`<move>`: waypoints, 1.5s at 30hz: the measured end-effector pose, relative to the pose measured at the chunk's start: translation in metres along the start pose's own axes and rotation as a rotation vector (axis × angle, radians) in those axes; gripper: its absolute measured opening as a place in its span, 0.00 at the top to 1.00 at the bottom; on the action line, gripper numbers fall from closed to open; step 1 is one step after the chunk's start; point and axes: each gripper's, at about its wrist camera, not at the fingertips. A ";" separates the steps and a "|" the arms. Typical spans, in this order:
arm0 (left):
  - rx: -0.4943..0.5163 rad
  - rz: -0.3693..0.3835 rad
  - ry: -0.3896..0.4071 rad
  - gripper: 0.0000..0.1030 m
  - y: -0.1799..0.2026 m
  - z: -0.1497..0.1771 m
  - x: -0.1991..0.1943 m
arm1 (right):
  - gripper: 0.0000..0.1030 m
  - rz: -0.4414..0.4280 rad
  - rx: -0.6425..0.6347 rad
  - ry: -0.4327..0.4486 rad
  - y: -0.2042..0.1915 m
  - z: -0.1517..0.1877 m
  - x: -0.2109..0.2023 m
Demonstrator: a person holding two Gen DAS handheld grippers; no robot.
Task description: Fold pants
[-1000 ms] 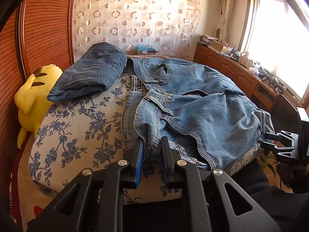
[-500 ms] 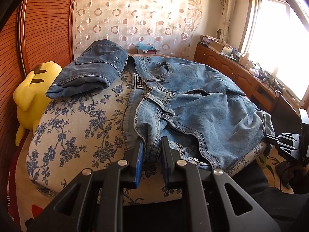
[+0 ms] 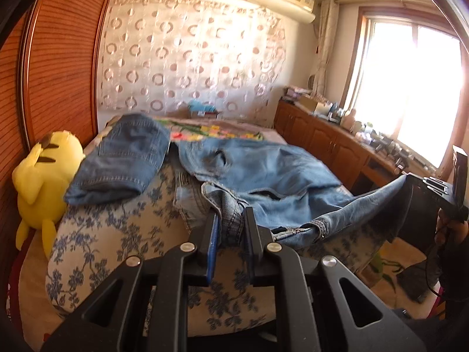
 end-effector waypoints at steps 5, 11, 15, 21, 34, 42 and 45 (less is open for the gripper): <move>0.013 0.013 0.060 0.89 0.005 -0.019 -0.022 | 1.00 0.026 -0.032 0.102 0.004 -0.039 -0.025; 0.023 -0.009 0.037 0.89 0.000 -0.023 -0.003 | 1.00 0.038 -0.074 0.153 0.001 -0.060 -0.021; 0.021 -0.017 0.008 0.89 -0.006 -0.023 0.018 | 1.00 0.038 -0.078 0.126 -0.001 -0.059 0.004; 0.047 -0.040 -0.006 0.89 -0.008 -0.040 0.046 | 1.00 0.052 -0.098 0.104 0.000 -0.066 0.039; 0.053 -0.060 -0.055 0.88 -0.022 -0.068 0.109 | 1.00 0.051 -0.051 0.085 0.018 -0.080 0.108; 0.042 -0.068 -0.126 0.88 -0.033 -0.066 0.149 | 1.00 0.030 -0.029 0.020 0.025 -0.070 0.152; 0.036 -0.067 -0.149 0.88 -0.037 -0.063 0.161 | 1.00 0.020 -0.020 -0.009 0.028 -0.065 0.167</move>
Point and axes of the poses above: each gripper's, at about its wrist camera, not at the fingertips, and x roughly the way its jaws point, y to its right, z to its underside, and after that the axes turned 3 degrees about x, right-handed
